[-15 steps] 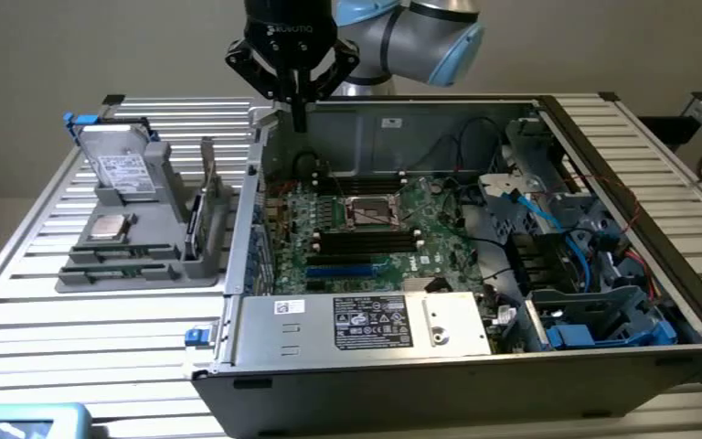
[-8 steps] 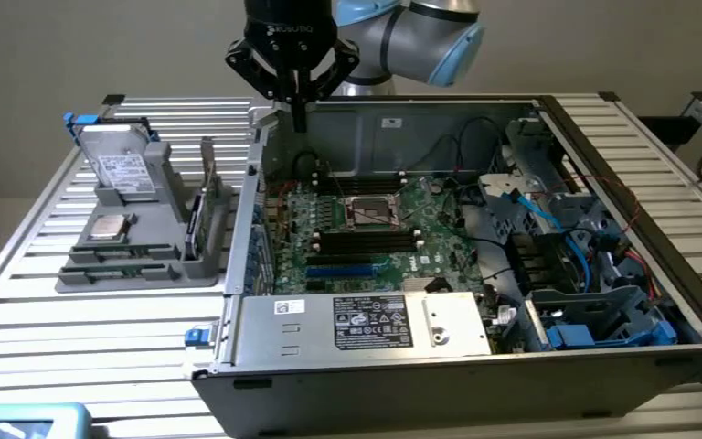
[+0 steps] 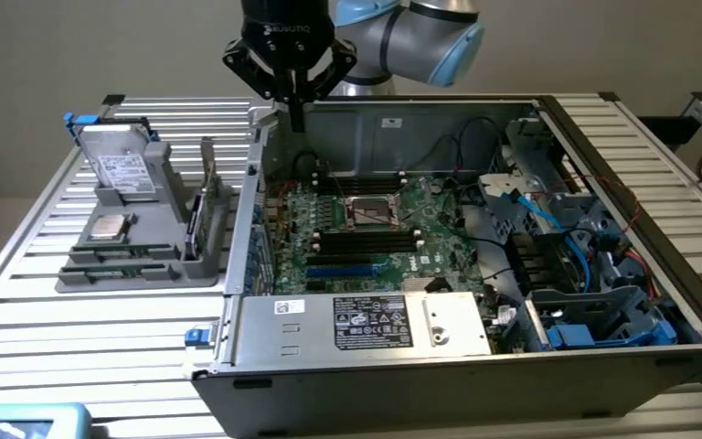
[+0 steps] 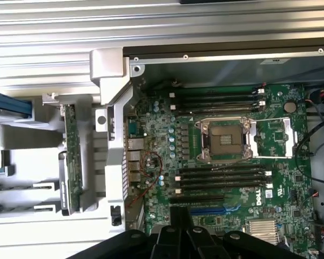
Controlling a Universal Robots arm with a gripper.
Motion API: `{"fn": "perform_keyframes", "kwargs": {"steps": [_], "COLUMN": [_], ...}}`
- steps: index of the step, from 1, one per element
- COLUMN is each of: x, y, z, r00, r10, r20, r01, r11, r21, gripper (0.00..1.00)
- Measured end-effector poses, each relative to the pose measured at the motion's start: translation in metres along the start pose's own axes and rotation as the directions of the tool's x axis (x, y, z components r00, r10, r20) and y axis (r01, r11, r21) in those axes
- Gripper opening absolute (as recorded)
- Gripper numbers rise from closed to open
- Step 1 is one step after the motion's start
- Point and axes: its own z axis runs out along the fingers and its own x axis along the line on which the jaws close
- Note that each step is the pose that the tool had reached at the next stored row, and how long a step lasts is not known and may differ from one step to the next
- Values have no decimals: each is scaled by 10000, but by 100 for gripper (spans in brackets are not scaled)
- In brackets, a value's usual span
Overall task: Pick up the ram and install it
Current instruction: 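Reach for the ram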
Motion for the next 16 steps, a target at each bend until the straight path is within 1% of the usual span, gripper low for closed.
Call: {"fn": "perform_keyframes", "kwargs": {"steps": [7, 12, 16], "x": [198, 283, 425], "y": [-25, -43, -68], "z": [-3, -1, -3], "r00": [10000, 10000, 10000], "r10": [0, 1, 1], "r20": [1, 0, -1], "r01": [0, -1, -1], "r11": [10000, 10000, 10000], "r21": [-2, 1, 3], "gripper": [11, 11, 11]}}
